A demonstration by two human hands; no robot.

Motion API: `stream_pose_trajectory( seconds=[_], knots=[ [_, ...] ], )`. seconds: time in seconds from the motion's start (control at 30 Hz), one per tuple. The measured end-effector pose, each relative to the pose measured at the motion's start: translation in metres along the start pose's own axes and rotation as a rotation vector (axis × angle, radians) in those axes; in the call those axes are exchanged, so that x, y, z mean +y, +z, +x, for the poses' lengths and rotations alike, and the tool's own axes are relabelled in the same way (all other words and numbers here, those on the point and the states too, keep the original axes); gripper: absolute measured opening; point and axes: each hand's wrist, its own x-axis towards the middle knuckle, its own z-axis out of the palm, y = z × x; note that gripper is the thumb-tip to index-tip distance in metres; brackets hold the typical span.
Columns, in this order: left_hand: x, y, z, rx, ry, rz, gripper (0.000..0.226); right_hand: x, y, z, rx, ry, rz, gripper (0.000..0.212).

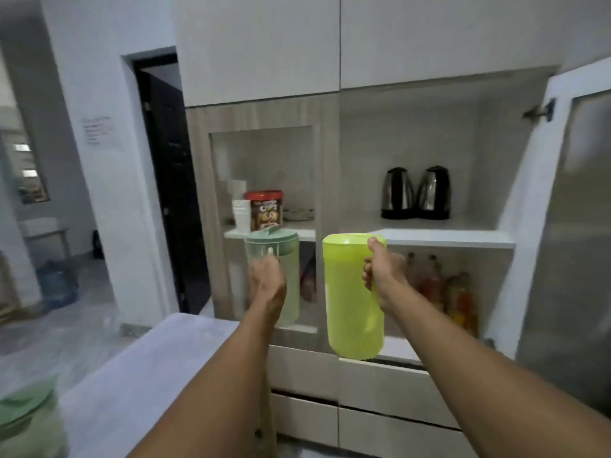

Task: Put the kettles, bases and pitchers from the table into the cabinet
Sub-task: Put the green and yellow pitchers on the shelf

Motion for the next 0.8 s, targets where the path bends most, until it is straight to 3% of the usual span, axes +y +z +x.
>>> stream_pose_trajectory(
  seconds=[0.13, 0.37, 0.53, 0.8],
  knots=[
    [0.028, 0.093, 0.006, -0.131, 0.082, -0.062, 0.058, -0.031, -0.059, 0.057, 0.138, -0.053, 0.043, 0.040],
    [0.090, 0.230, 0.043, -0.181, 0.165, -0.150, 0.028, -0.094, -0.105, 0.183, 0.155, -0.176, 0.072, 0.036],
    [0.116, 0.315, 0.101, -0.127, 0.148, -0.141, 0.028, -0.123, -0.100, 0.283, 0.101, -0.221, 0.077, 0.037],
    [0.114, 0.413, 0.212, -0.059, 0.088, -0.136, 0.033, -0.112, -0.046, 0.436, 0.049, -0.221, 0.108, 0.038]
  ],
)
